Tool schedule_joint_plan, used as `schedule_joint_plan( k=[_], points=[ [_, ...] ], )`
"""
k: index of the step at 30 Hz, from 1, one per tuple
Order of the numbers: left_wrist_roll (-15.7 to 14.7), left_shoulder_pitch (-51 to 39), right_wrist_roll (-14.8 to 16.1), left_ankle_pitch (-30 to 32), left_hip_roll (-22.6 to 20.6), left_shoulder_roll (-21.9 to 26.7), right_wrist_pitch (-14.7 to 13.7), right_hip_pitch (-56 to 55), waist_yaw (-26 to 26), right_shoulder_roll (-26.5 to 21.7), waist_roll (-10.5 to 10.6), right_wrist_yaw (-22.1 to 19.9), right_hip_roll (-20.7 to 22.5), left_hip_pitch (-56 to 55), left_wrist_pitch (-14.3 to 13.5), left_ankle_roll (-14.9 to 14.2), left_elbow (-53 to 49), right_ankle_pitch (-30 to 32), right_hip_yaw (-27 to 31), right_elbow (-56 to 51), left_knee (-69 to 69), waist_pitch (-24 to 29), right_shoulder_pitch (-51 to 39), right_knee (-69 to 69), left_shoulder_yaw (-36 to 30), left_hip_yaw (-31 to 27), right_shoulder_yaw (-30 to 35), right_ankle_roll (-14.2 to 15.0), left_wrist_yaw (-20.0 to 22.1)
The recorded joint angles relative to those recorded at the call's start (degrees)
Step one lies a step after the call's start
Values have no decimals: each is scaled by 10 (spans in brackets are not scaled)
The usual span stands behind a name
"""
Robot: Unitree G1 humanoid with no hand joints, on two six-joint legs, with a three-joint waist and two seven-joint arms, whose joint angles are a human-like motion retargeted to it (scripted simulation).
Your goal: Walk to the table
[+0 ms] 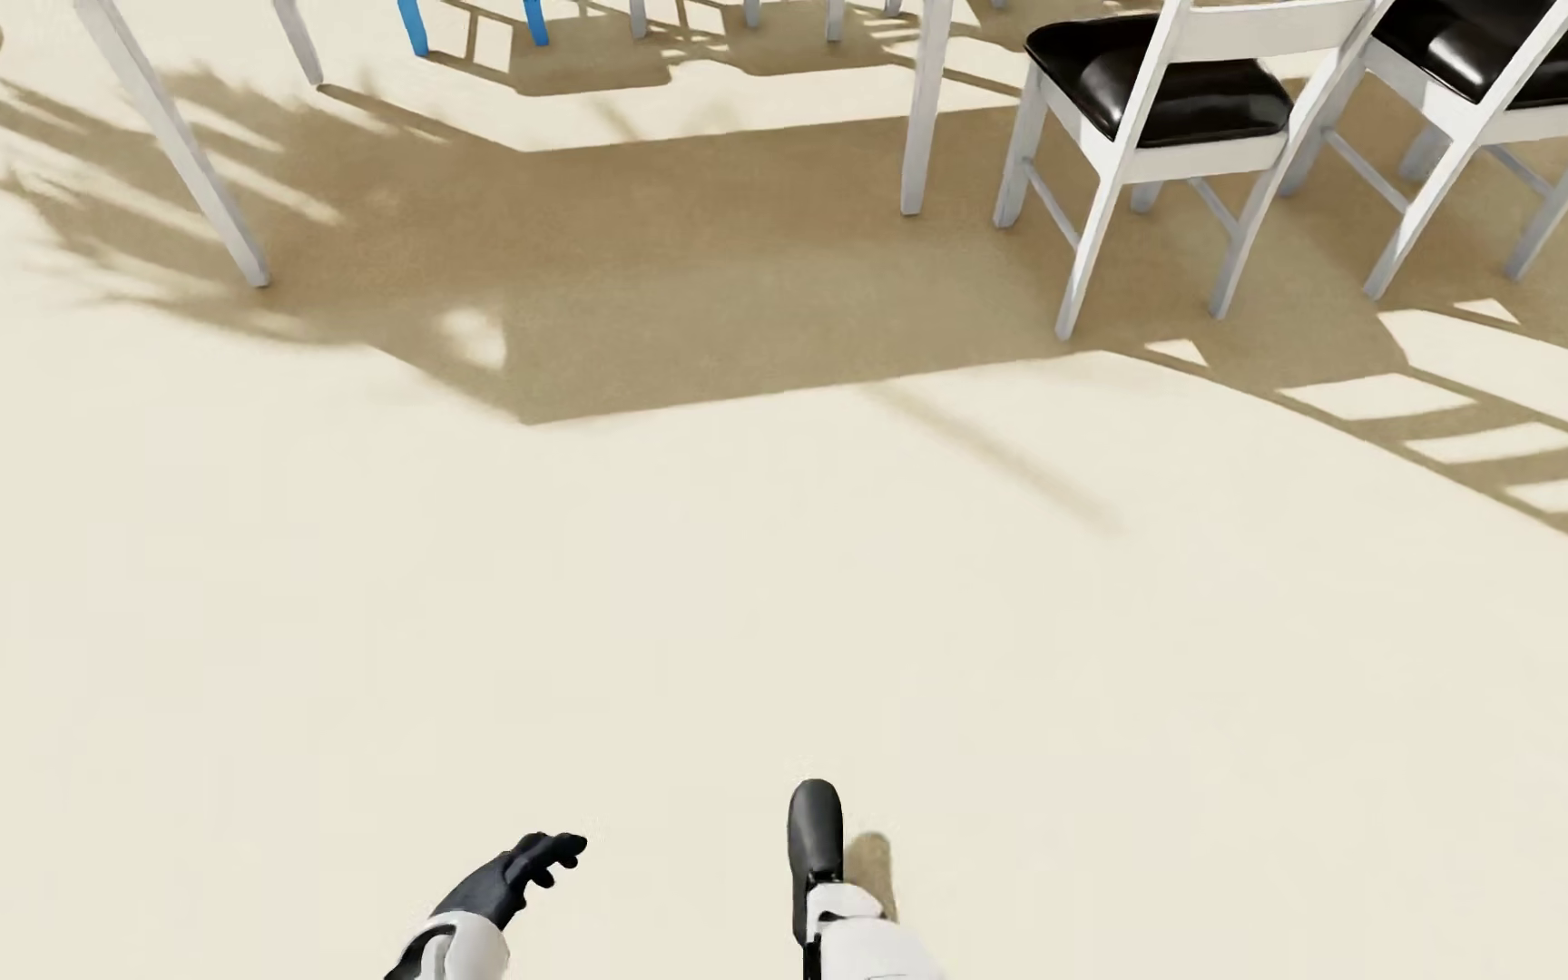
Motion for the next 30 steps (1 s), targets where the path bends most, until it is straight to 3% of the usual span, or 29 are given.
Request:
schedule_joint_plan(
  k=[1, 2, 4, 5, 7, 8, 9, 11, 13, 15, 16, 18, 20, 23, 25, 26, 27, 28, 29, 30],
  points=[
    [-16, 8, -5, 0, 1, 3, 5, -10, 4, -6, 3, -9, 17, 19, -2, -3, -13, 14, -13, -12, 6, 0, -24, 30, 2, 12, -17, -31, 7],
    [-27, 19, 8, 12, 6, 5, 17, -17, 6, -4, 7, -31, 32, 36, 0, -6, -21, 49, -17, -31, 21, 0, -46, 75, 2, 21, -46, -89, 10],
    [-30, 37, 87, 82, 30, 12, 42, -7, 1, 24, 22, -107, 46, 47, 18, -14, -13, 91, -16, -90, 97, -1, -72, 151, -11, 18, -119, -142, -1],
    [-23, 44, 146, 136, 51, 16, 51, 0, -2, 42, 33, -148, 47, 29, 34, -26, 0, 63, -30, -115, 173, 0, -85, 191, -20, 11, -151, -159, -13],
    [3, 59, 254, 237, 104, 23, 69, 38, -3, 62, 54, -194, 51, -51, 70, -64, 23, -5, -56, -120, 381, 1, -127, 235, -40, -4, -188, -162, -45],
    [15, 68, 280, 256, 135, 27, 81, 67, 1, 58, 63, -193, 56, -102, 78, -58, 27, -29, -66, -100, 470, 1, -151, 235, -46, -7, -191, -161, -60],
    [21, 79, 277, 233, 165, 27, 101, 99, 8, 49, 70, -180, 63, -152, 78, -47, 24, -47, -71, -73, 534, 1, -180, 225, -45, -8, -178, -159, -68],
    [6, 105, 216, 211, 212, 24, 118, 167, 28, 26, 80, -144, 79, -247, 66, -24, 2, -72, -72, -19, 586, -1, -239, 190, -19, -5, -106, -156, -64],
    [-35, 135, 124, 203, 231, 17, 76, 225, 51, -1, 84, -115, 96, -322, 55, -17, -29, -95, -59, 5, 532, -4, -290, 160, 29, 7, 2, -153, -44],
    [-71, 159, 63, 199, 222, 7, 20, 268, 68, -19, 84, -115, 109, -365, 56, -28, -50, -124, -39, -13, 370, -8, -332, 146, 75, 17, 82, -152, -18],
    [-82, 168, 60, 209, 210, 0, 3, 289, 74, -18, 83, -123, 114, -369, 62, -37, -52, -138, -30, -30, 245, -11, -347, 135, 94, 17, 99, -150, -3],
    [-90, 178, 95, 229, 183, -11, -13, 340, 76, -4, 80, -135, 125, -356, 81, -69, -32, -160, -13, -65, -23, -16, -358, 99, 114, 2, 105, -147, 12],
    [-64, 175, 137, 200, 182, -12, -18, 381, 69, 7, 77, -141, 130, -380, 102, -111, 11, -192, -12, -101, -77, -14, -343, 97, 101, 38, 96, -142, -14],
    [12, 177, 163, 262, 179, -14, 3, 434, 69, 17, 69, -148, 115, -388, 93, -18, 42, -195, -15, -97, 47, -6, -291, 150, 58, 44, 77, -132, -76],
    [7, 201, 146, 245, 179, -44, 38, 441, 74, 12, 58, -120, 85, -360, 74, 8, 17, -124, -10, -33, 108, -3, -269, 237, 90, 62, 73, -124, -65],
    [-16, 207, 129, 213, 173, -64, 63, 416, 77, 6, 49, -98, 63, -345, 68, 7, 10, -74, -13, 5, 135, 1, -258, 324, 118, 72, 68, -115, -43],
    [-39, 206, 107, 188, 165, -80, 85, 371, 79, -1, 39, -77, 35, -329, 67, 4, 9, -27, -18, 40, 148, 5, -244, 432, 142, 85, 67, -88, -22],
    [-51, 199, 80, 169, 156, -87, 93, 315, 78, -10, 27, -61, 7, -312, 68, 2, 11, 16, -20, 64, 152, 9, -230, 537, 152, 97, 74, -57, -10],
    [-46, 187, 53, 154, 146, -82, 85, 261, 74, -21, 16, -56, -16, -293, 68, -2, 16, 35, -21, 73, 150, 13, -212, 617, 146, 103, 84, -50, -9],
    [-30, 171, 39, 142, 136, -69, 74, 211, 67, -28, 7, -67, -29, -274, 67, -6, 20, 16, -22, 62, 144, 16, -185, 668, 132, 102, 80, -57, -14]
  ],
)
